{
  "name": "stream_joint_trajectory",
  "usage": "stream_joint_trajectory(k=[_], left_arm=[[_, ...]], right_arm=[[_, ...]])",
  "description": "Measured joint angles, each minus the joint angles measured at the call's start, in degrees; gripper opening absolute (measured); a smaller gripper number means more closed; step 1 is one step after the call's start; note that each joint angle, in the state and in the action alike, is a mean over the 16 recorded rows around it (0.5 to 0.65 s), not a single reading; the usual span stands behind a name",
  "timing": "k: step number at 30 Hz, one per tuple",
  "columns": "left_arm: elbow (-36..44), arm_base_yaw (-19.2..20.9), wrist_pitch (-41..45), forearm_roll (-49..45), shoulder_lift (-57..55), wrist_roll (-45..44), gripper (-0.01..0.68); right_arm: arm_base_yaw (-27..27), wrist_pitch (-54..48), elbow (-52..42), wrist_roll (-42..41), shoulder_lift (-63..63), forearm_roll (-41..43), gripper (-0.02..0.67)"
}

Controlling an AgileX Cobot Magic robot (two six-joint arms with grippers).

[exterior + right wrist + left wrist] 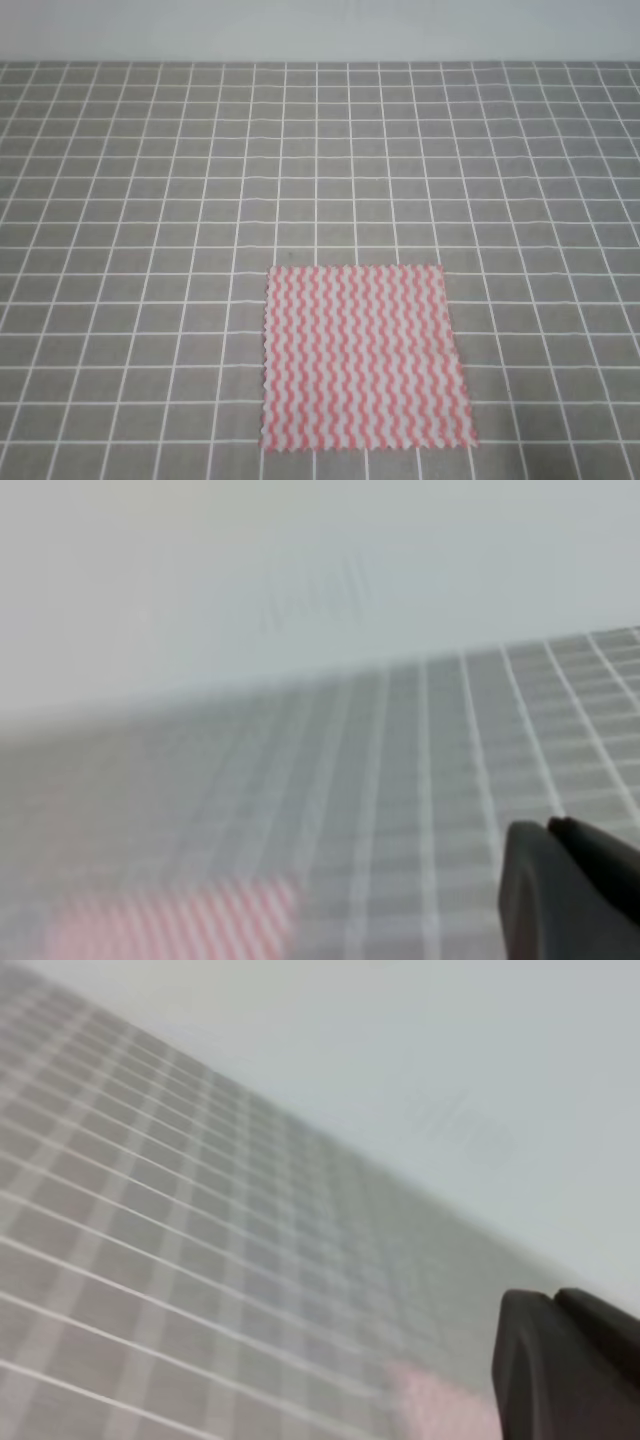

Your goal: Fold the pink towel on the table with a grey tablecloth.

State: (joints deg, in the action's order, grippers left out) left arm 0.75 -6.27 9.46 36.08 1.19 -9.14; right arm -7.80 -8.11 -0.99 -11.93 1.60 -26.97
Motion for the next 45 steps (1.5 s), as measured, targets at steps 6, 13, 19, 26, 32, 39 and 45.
stream_joint_trajectory(k=[6, 13, 19, 26, 32, 39, 45], left_arm=[[0.1, 0.0, -2.5, 10.0, 0.0, -1.2, -0.003], [-0.6, 0.0, -3.5, 11.1, -0.2, -3.4, -0.003], [-4.2, 0.0, -0.9, 8.3, -3.3, -5.0, -0.003], [-13.5, 0.0, 7.9, 2.2, -15.5, -6.6, -0.003], [-21.6, 0.0, 16.3, -1.4, -29.3, -11.0, -0.003], [-26.4, -1.8, 20.5, 2.1, -40.7, -19.4, -0.003], [-27.0, -6.0, 17.3, 6.8, -46.1, -24.7, -0.003]], right_arm=[[0.0, 5.7, 0.1, -0.1, -0.3, -14.4, -0.016], [0.0, 5.3, 0.6, -0.2, -0.5, -22.5, -0.016], [0.0, 0.9, 3.1, -0.1, -3.3, -23.0, -0.016], [0.0, -7.8, 9.9, -0.1, -12.8, -19.6, -0.016], [0.0, -15.5, 16.2, -0.1, -22.8, -15.5, -0.017], [0.0, -22.5, 20.7, -0.6, -32.3, -14.6, -0.016], [-1.3, -25.2, 23.8, -2.6, -40.4, -16.6, -0.016]])
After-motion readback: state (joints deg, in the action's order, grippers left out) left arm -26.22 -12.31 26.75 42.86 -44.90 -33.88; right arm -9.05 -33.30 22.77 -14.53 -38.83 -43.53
